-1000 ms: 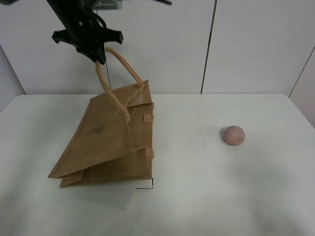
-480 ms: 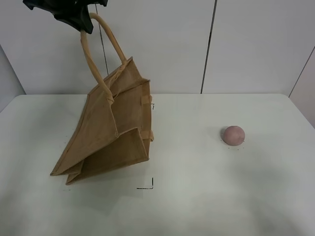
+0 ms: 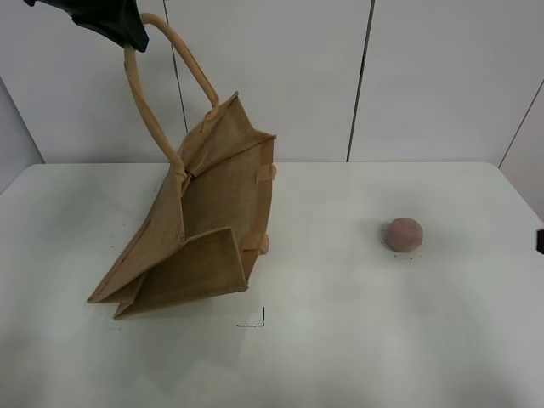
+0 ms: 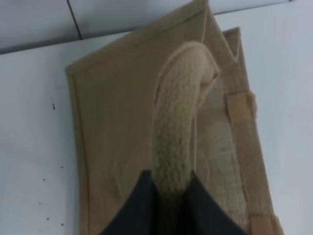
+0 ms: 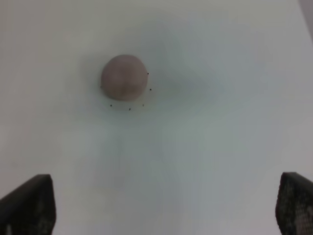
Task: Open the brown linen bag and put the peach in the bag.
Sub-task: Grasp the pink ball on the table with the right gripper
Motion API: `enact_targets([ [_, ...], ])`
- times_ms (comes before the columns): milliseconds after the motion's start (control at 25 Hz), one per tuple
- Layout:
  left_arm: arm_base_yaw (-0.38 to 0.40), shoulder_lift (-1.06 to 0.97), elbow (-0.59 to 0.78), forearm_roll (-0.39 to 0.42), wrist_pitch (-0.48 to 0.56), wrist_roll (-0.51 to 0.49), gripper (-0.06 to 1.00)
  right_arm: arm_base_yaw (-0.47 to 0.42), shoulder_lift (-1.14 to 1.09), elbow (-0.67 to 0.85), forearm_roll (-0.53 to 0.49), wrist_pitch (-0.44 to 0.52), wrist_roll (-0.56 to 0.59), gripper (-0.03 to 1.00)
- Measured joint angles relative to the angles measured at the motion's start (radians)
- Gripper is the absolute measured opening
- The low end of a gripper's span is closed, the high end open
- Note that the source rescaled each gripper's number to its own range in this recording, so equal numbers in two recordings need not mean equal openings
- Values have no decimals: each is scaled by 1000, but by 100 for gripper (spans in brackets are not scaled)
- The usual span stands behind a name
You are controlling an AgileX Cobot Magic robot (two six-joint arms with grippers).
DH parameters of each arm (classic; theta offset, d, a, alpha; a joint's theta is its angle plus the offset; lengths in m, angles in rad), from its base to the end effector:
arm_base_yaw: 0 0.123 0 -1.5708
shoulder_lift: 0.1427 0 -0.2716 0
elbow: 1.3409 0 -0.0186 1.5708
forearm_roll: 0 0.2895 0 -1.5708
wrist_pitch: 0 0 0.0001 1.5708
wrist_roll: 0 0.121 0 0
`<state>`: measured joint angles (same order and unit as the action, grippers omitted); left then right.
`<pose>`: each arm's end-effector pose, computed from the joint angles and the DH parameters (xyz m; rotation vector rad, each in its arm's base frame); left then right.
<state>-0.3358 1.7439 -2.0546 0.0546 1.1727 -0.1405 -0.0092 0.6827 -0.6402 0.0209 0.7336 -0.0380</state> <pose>0.4083 -0.1361 0.4259 0.2291 2.3386 -0.1654 0.1975 -0.0001 0.2771 -0.0225 2.2594 -0.0011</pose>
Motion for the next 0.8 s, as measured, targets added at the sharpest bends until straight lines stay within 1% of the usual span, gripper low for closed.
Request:
enact_targets([
  [120, 0, -9, 0, 0, 0, 0, 0, 0, 264, -103, 9, -38, -5, 100],
  [240, 0, -10, 0, 0, 0, 1, 0, 0, 535, -239, 18, -32, -26, 100],
  [320, 0, -10, 0, 0, 0, 1, 0, 0, 692, -345, 22, 0, -39, 100],
  [400, 0, -10, 0, 0, 0, 2, 0, 0, 851, -473, 35, 57, -46, 100],
  [560, 0, -10, 0, 0, 0, 3, 0, 14, 1099, -697, 45, 140, -50, 100],
  [680, 0, -10, 0, 0, 0, 3, 0, 58, 1227, -812, 46, 163, -52, 100],
  [800, 0, -10, 0, 0, 0, 3, 0, 110, 1318, -881, 45, 168, -53, 100],
])
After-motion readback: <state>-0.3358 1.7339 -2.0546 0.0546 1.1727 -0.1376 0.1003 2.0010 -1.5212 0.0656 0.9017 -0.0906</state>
